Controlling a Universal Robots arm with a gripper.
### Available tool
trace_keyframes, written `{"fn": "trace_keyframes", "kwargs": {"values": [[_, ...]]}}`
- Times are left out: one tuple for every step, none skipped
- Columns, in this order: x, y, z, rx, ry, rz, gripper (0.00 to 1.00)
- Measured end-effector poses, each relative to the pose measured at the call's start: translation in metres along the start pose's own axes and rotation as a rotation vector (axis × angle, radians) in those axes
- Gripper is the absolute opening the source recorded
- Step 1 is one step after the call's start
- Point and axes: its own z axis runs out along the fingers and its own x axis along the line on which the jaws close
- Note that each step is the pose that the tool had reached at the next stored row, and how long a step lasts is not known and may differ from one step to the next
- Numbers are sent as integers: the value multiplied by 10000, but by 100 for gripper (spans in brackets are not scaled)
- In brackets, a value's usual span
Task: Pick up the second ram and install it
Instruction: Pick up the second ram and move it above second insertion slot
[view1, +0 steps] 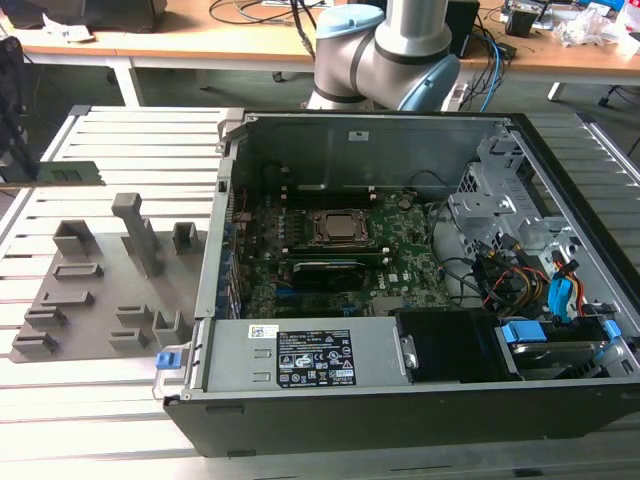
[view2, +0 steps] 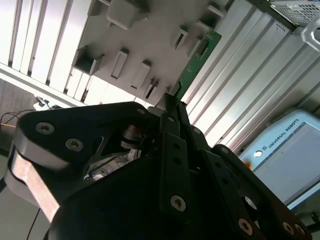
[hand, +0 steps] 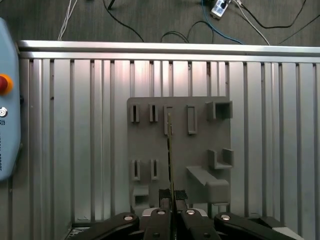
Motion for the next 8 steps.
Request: {"fn": "trace_keyframes", "kwargs": {"values": [[0,-76,-3,-5,1,-1,14],[0,-103,-4,-6,1,-1,14],[0,-131,-5,-8,1,-1,14],[0,-160,-5,-9,0,-1,14],[0,-195,-6,-12,0,0,14],[-1,-296,-10,-22,1,0,14],[-1,-346,-11,-26,1,0,14],[-1,-384,-12,-29,1,0,14]]}}
